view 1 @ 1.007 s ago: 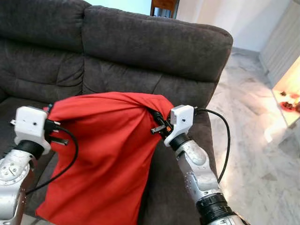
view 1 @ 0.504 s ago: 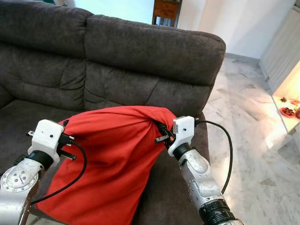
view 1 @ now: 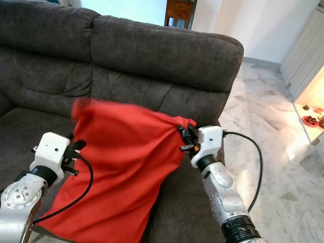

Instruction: Move the pillow to the sofa from floor

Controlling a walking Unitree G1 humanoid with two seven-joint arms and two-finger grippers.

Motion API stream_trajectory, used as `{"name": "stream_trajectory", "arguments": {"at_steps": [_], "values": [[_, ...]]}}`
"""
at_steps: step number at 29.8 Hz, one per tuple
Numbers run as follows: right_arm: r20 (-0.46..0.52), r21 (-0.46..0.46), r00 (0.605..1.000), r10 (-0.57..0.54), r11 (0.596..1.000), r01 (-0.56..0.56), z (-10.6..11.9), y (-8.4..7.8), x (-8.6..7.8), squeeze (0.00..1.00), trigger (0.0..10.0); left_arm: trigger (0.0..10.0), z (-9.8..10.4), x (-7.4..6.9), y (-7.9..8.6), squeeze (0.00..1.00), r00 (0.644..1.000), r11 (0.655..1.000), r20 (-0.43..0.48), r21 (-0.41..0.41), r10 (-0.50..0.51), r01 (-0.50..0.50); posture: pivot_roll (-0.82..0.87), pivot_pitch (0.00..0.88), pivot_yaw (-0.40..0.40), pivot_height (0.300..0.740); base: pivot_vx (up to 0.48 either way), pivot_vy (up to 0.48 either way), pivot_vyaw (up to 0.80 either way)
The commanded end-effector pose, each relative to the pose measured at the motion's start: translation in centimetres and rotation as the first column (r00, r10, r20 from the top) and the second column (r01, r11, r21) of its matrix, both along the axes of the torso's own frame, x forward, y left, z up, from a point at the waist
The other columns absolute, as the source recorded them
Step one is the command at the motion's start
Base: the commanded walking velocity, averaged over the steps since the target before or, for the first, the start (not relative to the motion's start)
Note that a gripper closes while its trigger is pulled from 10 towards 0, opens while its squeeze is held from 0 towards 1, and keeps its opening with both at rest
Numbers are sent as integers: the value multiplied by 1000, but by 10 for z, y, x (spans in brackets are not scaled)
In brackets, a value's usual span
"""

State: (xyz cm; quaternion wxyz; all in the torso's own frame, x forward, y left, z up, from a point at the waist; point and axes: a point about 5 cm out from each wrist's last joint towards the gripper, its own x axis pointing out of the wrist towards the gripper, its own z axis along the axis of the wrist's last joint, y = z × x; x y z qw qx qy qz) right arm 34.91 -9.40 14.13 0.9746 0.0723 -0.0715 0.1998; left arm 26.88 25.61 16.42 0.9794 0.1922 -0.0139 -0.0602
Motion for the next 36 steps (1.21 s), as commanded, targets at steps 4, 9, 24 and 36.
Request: {"name": "stream_trajectory", "arguments": {"at_steps": [4, 9, 24, 36], "values": [[36, -35, 999, 5, 999, -4, 3, 0, -2, 1000, 10000, 10000, -4, 0, -6, 1000, 1000, 1000, -22, -11, -22, 21, 246, 115, -86, 740, 0, 0, 0], [-44, -65, 989, -144, 988, 141, -13, -24, 3, 0, 10000, 10000, -18, -3, -10, 878, 998, 999, -64, -46, -21, 19, 247, 113, -87, 740, 0, 0, 0], [-491, -388, 460, -740, 658, 645, -147, -201, -106, 0, 10000, 10000, -142, -73, 16, 0, 882, 970, -434, -67, 184, -236, 244, 72, -72, 740, 0, 0, 0], [-641, -585, 84, -763, 556, 591, -210, -210, -212, 0, 10000, 10000, -201, -88, -1, 0, 786, 980, -600, -17, 149, -199, 196, 0, -29, 740, 0, 0, 0]]}}
